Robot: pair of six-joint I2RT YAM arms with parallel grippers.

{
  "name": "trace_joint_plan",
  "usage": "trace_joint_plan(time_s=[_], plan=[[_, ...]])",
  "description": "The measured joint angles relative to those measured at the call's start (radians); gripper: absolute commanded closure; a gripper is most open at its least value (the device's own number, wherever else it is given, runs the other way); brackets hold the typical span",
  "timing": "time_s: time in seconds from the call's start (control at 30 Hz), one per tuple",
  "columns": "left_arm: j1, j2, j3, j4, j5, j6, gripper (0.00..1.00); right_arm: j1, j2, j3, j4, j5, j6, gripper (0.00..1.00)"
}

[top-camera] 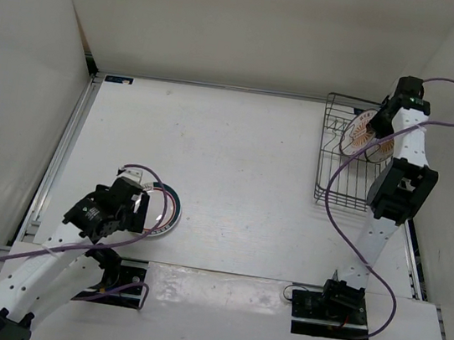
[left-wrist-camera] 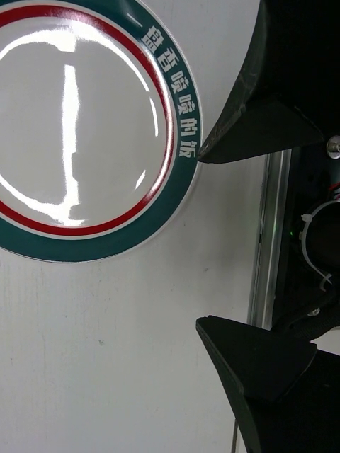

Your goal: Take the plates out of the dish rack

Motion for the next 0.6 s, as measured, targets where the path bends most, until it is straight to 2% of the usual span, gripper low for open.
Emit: trace_joint_plan(time_s=[0.27,0.6], plan=[[0.000,0.042,0.000,0.000,0.000,0.001,0.00,0.001,0.002,-0.008,0.025,0.004,-0.050,0.94],[0.000,0.024,0.000,0.000,0.000,0.003,0.00,0.008,-0.022,-0.026,0.026,0.001,-0.090,1.00]])
